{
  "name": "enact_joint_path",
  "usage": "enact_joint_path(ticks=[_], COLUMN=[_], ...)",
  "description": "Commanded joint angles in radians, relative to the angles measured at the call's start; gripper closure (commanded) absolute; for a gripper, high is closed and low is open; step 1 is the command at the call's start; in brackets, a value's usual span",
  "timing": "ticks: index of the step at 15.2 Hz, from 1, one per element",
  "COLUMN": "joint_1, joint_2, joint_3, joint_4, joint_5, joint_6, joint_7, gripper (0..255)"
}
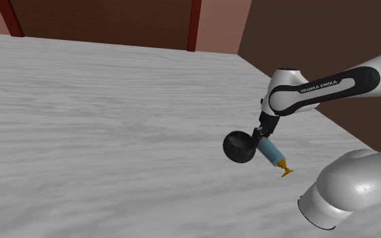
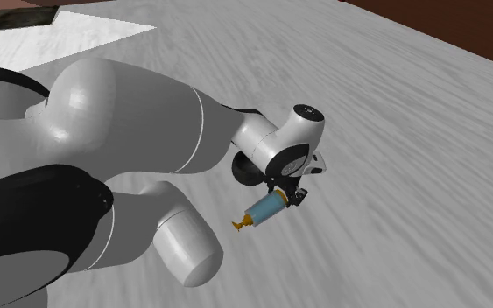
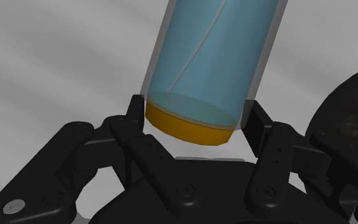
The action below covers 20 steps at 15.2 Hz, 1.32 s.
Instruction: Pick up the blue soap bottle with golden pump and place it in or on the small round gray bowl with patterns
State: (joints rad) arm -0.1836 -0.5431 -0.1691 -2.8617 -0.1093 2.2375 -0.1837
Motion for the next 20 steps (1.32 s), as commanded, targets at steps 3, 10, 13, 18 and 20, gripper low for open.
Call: enact_joint_path(ticks=[3,10,13,18,20], joint_1=[0.000,0.000,0.000,0.002,0.002], joint_2=[-0.024,-0.093,-0.115,-0.146,-0.155], joint_3=[0.003,0.014,0.018,0.025,0.027], joint_4=[0.014,0.071,0.098,0.149,0.170], joint_5=[0.001,0.007,0.010,0.015,0.017], joint_6=[-0.038,-0.163,-0.214,-0.294,-0.325], joint_7=[0.000,0.001,0.002,0.002,0.002], gripper=[255,255,255,255,255])
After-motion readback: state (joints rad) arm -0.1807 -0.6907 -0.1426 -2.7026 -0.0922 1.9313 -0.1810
